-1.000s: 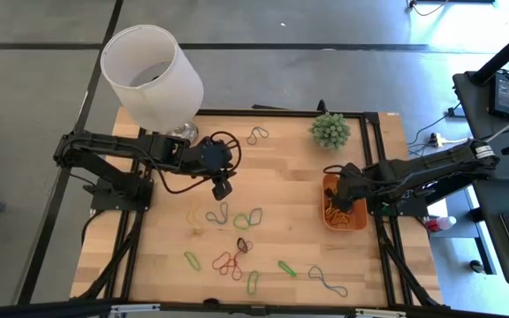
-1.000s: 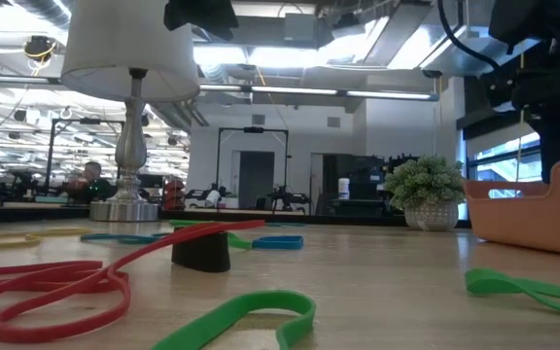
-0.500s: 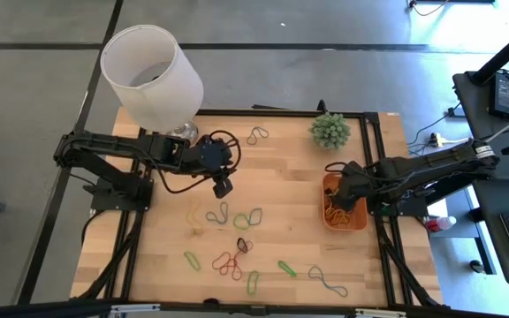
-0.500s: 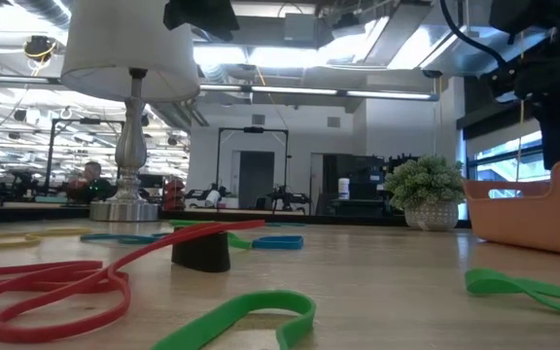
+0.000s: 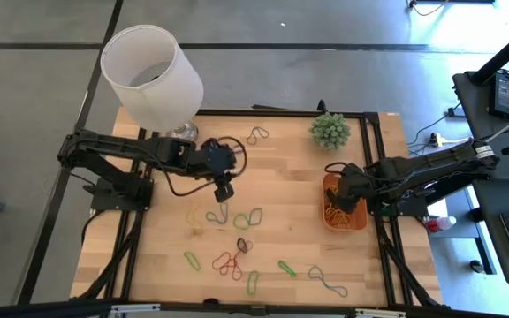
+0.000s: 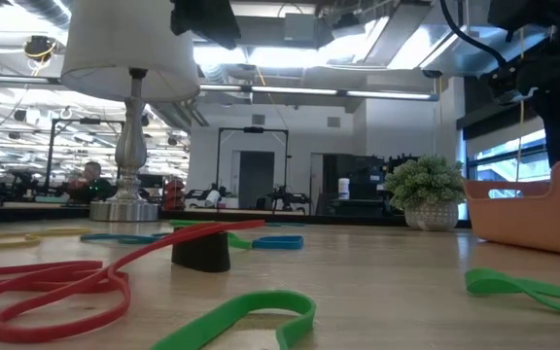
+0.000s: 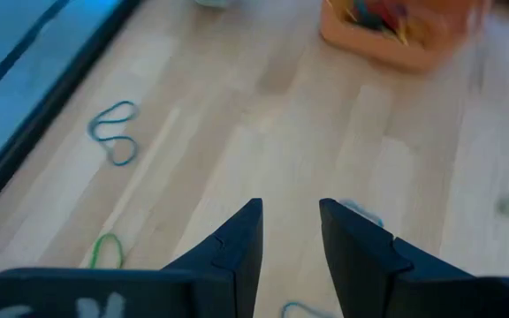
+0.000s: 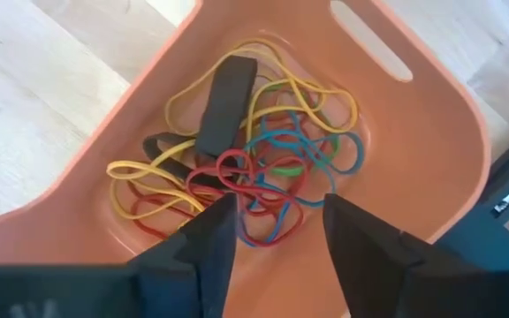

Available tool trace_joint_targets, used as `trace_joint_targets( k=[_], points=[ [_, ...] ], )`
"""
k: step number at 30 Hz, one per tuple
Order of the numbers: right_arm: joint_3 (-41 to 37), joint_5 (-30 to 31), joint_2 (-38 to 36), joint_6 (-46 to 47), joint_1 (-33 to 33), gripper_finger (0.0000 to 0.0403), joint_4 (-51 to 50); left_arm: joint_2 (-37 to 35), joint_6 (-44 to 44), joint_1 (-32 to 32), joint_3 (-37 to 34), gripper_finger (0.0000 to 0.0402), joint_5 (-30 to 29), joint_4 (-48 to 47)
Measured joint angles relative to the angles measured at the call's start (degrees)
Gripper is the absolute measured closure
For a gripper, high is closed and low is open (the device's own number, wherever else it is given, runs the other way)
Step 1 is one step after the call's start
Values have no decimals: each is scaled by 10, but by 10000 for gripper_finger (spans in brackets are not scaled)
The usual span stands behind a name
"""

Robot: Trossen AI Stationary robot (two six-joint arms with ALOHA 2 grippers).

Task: Pick and place rubber bands into bin
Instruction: Put the red rubber band into the orange bin

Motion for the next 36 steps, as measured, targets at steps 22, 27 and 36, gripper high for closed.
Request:
trace_joint_targets(
  k=[22,27,36],
  points=[
    [0,2,0,-205,0,235,0,233,-164,-155,0,290,121,49],
    [0,8,0,-244,0,235,9,276,-267,-195,0,290,138,60],
    [0,17,0,-287,0,235,43,338,-382,-243,0,290,186,22]
  ],
)
